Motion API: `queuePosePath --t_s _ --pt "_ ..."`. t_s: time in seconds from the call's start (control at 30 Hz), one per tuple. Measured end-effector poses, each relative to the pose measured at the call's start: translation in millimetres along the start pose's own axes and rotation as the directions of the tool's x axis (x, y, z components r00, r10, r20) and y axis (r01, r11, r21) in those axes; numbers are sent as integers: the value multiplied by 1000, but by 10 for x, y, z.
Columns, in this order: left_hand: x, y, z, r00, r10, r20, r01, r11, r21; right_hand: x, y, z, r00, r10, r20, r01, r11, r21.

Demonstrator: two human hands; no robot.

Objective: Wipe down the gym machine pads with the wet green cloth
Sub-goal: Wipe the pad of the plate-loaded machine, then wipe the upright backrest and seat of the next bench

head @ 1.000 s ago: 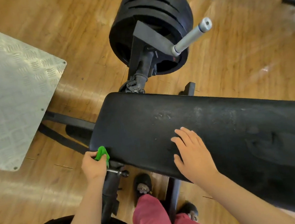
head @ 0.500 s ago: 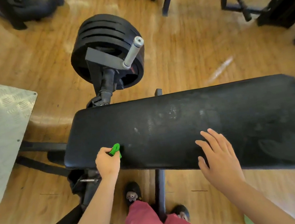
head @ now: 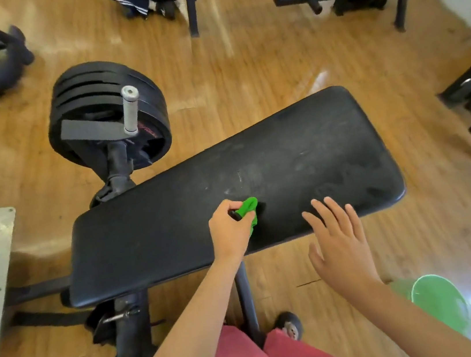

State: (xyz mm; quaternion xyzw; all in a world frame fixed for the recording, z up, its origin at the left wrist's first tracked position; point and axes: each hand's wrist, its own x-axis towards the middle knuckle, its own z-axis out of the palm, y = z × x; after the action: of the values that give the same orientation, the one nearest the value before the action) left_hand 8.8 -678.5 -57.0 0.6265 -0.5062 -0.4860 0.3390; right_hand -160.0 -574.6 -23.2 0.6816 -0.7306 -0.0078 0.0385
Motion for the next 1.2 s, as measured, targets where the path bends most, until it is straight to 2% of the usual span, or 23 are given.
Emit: queuePosePath --t_s 0.17,0.37,0.47,0.6,0.67,0.8,0.93,1.07,1.2 --pt "-211 245 333 994 83 67 -87 995 49 -258 141 -19 995 37 -96 -23 989 144" --pt "-369 534 633 971 169 169 -185 979 82 -419 327 -105 948 192 -254 -91 927 363" --pt "-457 765 862 966 171 195 -189 979 78 -502 590 -103 918 245 -313 -111 914 390" --pt "-604 1194 1326 950 239 199 -260 962 86 -645 1208 -130 910 290 -297 -156 902 402" --pt "-755 1427 1643 912 322 253 -355 930 97 -707 1595 -147 924 291 -248 -188 910 370" --pt "-1121 1773 2362 769 470 433 -564 818 115 -854 2388 -218 931 337 -141 -283 908 308" --pt "-1339 1940 3020 681 530 505 -675 722 153 -1111 3081 -311 908 394 -143 -343 894 287" --pt "-1457 1982 3630 610 503 612 -722 670 170 -1410 3598 -291 852 504 -142 -458 848 266" --pt "-1588 1980 4166 507 509 696 -783 610 124 -1637 3913 -167 772 619 -144 -572 775 268"
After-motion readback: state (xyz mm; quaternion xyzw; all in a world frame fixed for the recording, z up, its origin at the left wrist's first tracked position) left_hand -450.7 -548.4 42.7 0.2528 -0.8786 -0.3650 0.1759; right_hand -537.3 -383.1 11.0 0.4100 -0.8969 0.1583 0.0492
